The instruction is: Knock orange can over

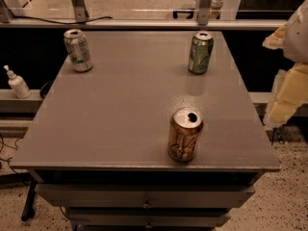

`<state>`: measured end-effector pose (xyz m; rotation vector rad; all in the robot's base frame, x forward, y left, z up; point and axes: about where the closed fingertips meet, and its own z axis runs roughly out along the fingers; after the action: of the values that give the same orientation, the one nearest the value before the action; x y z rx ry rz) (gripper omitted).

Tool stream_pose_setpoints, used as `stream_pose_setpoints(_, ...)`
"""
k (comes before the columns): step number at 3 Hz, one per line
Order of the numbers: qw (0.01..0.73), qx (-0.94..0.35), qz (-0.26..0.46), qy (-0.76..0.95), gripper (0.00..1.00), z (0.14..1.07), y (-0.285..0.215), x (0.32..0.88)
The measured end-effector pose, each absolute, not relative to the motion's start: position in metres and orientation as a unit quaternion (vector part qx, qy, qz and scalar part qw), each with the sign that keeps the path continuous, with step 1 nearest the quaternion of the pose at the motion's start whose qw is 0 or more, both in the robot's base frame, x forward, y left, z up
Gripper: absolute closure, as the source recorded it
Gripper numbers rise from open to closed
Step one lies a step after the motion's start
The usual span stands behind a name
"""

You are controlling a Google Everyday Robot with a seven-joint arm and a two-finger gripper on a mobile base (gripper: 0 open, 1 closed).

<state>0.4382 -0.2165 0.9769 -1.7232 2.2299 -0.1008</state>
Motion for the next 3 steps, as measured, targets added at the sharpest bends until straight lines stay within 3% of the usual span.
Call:
stream_pose_setpoints(2,0.189,-0.591,-0.008,0.784,0.00,0.972,-0.216,0.439)
stream_pose_setpoints(3,0.253,-0.550,0.062,0.794,0.00,0.944,-0.216,0.443)
